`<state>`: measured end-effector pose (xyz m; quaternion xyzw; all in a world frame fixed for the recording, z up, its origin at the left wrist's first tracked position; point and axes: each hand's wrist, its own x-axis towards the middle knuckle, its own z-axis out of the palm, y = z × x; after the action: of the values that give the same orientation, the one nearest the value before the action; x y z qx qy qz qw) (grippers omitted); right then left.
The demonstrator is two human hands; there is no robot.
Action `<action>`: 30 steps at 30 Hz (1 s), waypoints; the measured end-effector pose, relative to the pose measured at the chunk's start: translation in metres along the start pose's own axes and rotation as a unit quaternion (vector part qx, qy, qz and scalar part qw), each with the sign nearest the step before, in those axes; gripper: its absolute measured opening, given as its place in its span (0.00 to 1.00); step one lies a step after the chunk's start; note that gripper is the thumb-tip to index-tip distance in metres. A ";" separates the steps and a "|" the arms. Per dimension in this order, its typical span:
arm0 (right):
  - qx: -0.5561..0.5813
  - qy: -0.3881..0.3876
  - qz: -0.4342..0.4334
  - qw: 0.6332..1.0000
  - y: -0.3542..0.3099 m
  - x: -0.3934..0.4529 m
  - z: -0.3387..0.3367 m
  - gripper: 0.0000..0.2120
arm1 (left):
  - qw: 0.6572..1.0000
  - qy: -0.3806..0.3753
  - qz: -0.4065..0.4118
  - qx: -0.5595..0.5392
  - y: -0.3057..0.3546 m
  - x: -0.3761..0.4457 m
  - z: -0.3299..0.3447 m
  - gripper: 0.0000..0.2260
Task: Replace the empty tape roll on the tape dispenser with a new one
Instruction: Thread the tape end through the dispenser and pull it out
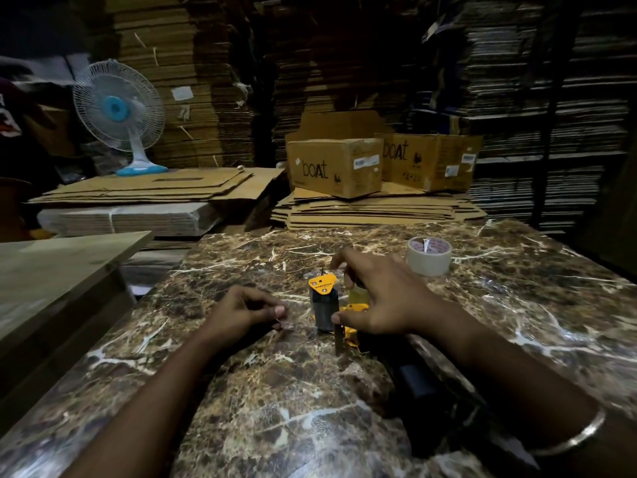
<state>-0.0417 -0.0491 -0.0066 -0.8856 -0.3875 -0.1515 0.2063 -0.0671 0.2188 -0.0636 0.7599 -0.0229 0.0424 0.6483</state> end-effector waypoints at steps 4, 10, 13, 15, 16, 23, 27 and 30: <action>0.001 -0.035 0.022 0.999 0.005 -0.007 0.016 0.37 | 1.000 -0.009 -0.004 -0.008 -0.004 0.012 -0.004 0.04; -0.058 -0.070 0.027 0.995 0.009 -0.005 0.018 0.39 | 0.996 -0.087 0.004 0.034 0.004 0.042 -0.008 0.03; -0.085 -0.105 0.028 0.990 0.008 -0.004 0.018 0.52 | 0.994 -0.102 0.020 0.036 0.003 0.055 -0.002 0.04; -0.089 -0.120 0.030 0.988 0.008 -0.003 0.018 0.55 | 0.995 -0.096 0.031 0.024 -0.001 0.059 0.002 0.03; -0.087 -0.124 0.029 0.988 0.007 -0.003 0.018 0.55 | 0.995 -0.091 0.036 0.018 -0.004 0.060 0.004 0.03; -0.022 -0.194 0.025 0.980 0.006 -0.001 0.005 0.57 | 0.990 -0.135 0.026 -0.023 -0.015 0.069 0.003 0.06; -0.014 -0.231 0.022 0.973 0.003 0.011 -0.004 0.58 | 0.991 -0.130 0.017 -0.032 -0.015 0.069 0.006 0.08; -0.035 -0.246 0.036 0.968 -0.001 0.024 -0.003 0.57 | 0.992 -0.114 0.030 -0.034 -0.016 0.069 0.009 0.05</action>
<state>-0.0273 -0.0345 0.0067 -0.9156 -0.3891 0.0649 0.0786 0.0032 0.2142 -0.0744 0.7360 -0.1213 -0.0258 0.6655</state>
